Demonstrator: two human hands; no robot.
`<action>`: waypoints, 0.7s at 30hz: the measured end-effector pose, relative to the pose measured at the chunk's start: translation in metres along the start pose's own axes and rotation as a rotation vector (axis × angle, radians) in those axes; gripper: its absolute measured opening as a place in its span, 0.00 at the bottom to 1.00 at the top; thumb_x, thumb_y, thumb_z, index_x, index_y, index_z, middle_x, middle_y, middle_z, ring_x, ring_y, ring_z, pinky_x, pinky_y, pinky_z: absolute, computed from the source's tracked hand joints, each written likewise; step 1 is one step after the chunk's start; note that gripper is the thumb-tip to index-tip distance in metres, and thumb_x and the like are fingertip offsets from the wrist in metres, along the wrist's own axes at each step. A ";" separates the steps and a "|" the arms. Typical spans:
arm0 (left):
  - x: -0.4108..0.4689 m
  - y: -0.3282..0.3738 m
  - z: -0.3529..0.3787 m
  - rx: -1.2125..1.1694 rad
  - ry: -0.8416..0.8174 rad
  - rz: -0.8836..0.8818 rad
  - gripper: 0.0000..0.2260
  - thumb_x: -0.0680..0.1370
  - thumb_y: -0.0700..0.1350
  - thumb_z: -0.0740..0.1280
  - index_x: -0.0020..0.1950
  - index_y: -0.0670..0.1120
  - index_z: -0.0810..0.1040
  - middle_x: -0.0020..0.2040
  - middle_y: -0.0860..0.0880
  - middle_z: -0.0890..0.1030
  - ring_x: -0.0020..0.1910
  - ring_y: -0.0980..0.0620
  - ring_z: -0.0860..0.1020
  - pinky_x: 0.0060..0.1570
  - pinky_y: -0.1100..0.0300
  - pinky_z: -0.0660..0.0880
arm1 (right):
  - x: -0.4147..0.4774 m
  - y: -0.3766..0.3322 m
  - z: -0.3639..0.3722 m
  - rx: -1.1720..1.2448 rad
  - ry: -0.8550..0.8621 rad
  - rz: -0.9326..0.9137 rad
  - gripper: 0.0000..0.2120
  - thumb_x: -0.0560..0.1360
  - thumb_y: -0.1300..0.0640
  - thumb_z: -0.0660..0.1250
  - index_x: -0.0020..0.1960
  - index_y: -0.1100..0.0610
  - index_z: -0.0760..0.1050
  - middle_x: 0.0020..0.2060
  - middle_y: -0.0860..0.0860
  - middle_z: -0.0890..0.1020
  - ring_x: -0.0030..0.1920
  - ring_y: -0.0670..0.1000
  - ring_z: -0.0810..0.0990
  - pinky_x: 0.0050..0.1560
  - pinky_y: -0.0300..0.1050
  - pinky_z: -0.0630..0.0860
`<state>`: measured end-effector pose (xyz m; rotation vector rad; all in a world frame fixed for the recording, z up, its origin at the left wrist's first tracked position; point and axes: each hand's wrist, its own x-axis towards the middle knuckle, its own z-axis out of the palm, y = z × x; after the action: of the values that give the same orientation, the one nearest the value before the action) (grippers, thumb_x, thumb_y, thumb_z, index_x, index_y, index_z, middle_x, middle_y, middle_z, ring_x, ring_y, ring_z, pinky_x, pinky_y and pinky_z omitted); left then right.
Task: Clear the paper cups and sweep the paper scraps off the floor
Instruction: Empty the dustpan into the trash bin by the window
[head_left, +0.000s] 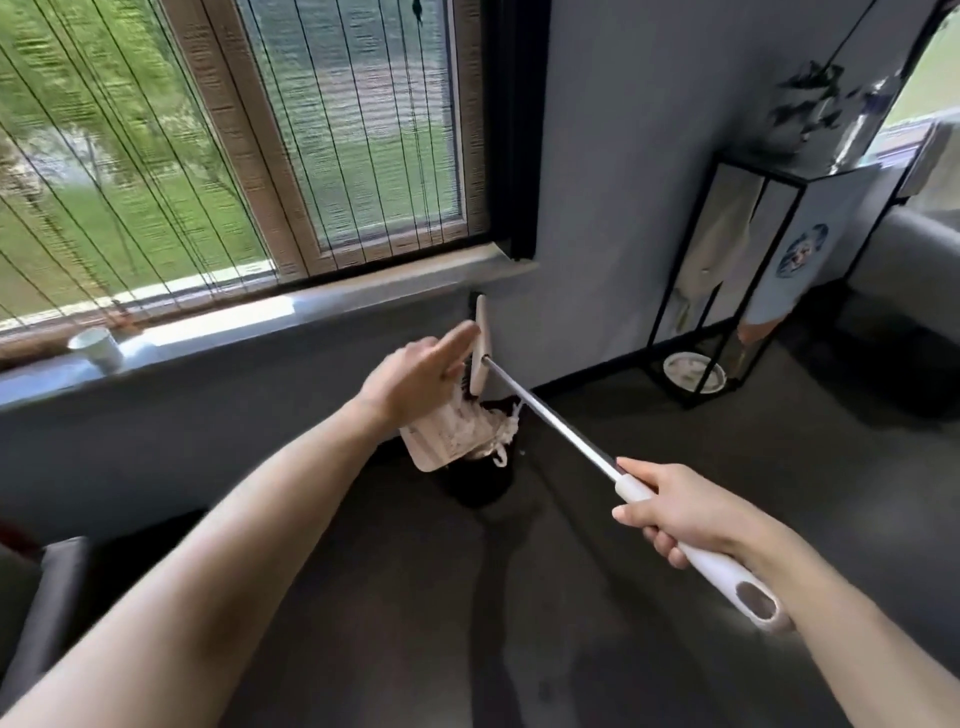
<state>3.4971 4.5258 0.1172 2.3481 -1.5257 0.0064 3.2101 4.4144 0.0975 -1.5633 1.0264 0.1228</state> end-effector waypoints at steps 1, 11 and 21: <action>0.004 0.003 0.007 -0.003 -0.030 0.004 0.24 0.80 0.46 0.61 0.76 0.55 0.61 0.59 0.41 0.78 0.54 0.37 0.78 0.52 0.44 0.76 | 0.001 0.004 0.001 0.009 0.017 -0.006 0.34 0.77 0.65 0.65 0.77 0.46 0.56 0.26 0.51 0.69 0.22 0.45 0.67 0.22 0.37 0.66; 0.000 0.036 0.043 -0.356 -0.264 -0.131 0.33 0.79 0.59 0.62 0.78 0.61 0.47 0.42 0.47 0.79 0.38 0.48 0.79 0.42 0.56 0.76 | -0.013 0.046 -0.006 0.111 0.116 -0.010 0.34 0.78 0.64 0.65 0.77 0.46 0.55 0.29 0.53 0.69 0.23 0.46 0.66 0.22 0.38 0.66; -0.013 0.075 0.101 -0.051 -0.530 -0.089 0.37 0.78 0.64 0.59 0.79 0.56 0.41 0.57 0.41 0.79 0.49 0.42 0.79 0.47 0.53 0.75 | -0.016 0.074 -0.001 0.306 0.193 -0.034 0.34 0.78 0.65 0.65 0.77 0.45 0.56 0.28 0.52 0.68 0.22 0.45 0.66 0.21 0.37 0.66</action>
<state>3.4071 4.4814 0.0407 2.4950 -1.6066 -0.7190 3.1513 4.4289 0.0520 -1.3295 1.1106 -0.2040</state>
